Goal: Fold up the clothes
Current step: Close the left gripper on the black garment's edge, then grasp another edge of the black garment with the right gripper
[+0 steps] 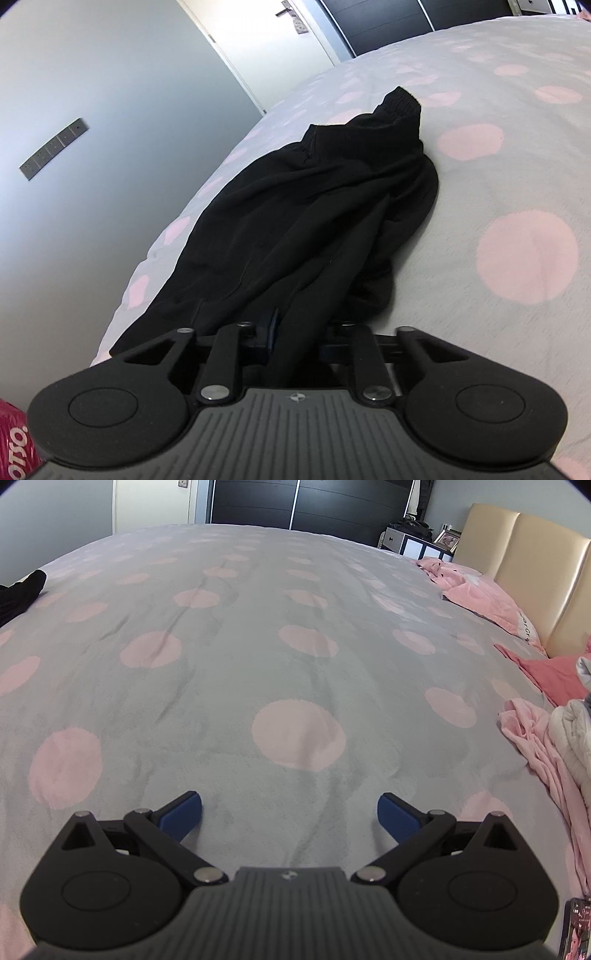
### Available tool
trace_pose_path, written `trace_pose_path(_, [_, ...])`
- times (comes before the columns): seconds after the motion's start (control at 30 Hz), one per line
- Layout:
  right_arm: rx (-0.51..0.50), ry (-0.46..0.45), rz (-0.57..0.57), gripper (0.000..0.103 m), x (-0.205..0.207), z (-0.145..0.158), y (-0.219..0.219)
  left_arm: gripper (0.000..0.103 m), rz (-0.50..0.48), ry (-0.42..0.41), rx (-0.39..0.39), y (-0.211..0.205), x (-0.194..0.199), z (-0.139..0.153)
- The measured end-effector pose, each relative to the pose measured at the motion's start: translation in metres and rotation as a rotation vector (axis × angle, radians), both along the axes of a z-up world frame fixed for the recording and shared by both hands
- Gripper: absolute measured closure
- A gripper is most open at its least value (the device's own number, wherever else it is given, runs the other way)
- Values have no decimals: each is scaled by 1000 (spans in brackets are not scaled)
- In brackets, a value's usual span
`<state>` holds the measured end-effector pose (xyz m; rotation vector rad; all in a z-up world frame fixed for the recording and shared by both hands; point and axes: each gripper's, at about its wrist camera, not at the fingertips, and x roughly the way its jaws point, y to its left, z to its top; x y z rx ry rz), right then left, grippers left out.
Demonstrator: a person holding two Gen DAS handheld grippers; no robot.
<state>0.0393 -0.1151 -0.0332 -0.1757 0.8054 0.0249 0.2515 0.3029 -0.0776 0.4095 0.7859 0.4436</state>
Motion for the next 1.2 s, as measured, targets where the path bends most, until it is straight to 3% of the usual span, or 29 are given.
trace_pose_path(0.2, [20, -32, 5, 1, -6, 11, 2, 102, -70, -31, -14, -17, -18, 30])
trace_pose_path(0.3, [36, -55, 12, 1, -11, 19, 3, 102, -134, -68, -57, -33, -33, 56])
trace_pose_path(0.57, [119, -152, 33, 1, -34, 59, 2, 102, -397, -83, -219, -138, -111, 111])
trace_pose_path(0.8, [237, -155, 53, 1, -65, 88, -18, 103, -623, 17, -422, -230, -197, 132])
trace_pose_path(1.0, [268, -137, 131, 3, -90, 101, -30, 103, -773, 151, -523, -298, -261, 125])
trace_pose_path(1.03, [273, -131, 146, 5, -93, 103, -30, 103, -793, 175, -530, -306, -272, 123])
trace_pose_path(1.1, [289, -112, 170, 21, -97, 104, -30, 102, -814, 226, -526, -316, -284, 120])
trace_pose_path(1.2, [301, -77, 200, 31, -101, 101, -27, 100, -791, 252, -529, -311, -288, 115])
